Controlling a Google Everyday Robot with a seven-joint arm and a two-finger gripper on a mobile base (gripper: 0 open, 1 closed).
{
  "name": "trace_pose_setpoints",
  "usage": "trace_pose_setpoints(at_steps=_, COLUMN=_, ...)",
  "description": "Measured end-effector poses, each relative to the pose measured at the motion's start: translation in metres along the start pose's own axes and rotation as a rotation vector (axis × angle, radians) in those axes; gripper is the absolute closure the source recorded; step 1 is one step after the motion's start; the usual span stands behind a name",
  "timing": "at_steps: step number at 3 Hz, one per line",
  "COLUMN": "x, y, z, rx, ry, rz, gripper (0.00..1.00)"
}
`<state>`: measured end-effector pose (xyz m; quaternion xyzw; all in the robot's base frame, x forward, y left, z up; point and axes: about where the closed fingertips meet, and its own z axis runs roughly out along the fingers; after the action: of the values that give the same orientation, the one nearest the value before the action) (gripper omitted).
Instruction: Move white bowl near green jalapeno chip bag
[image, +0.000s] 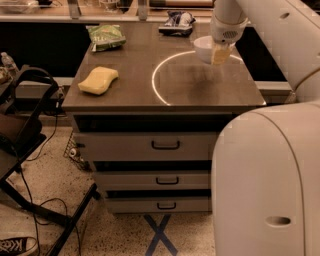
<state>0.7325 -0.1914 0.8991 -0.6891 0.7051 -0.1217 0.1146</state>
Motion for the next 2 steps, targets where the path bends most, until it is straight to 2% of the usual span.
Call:
trace_pose_setpoints(at_steps=1, x=-0.036, y=-0.042, z=-0.018, rx=0.101, ry=0.020, rz=-0.132, gripper=1.00)
trace_pose_setpoints(at_steps=2, x=-0.086, y=-0.078, z=-0.014, rx=0.173, ry=-0.056, rz=-0.255, gripper=1.00)
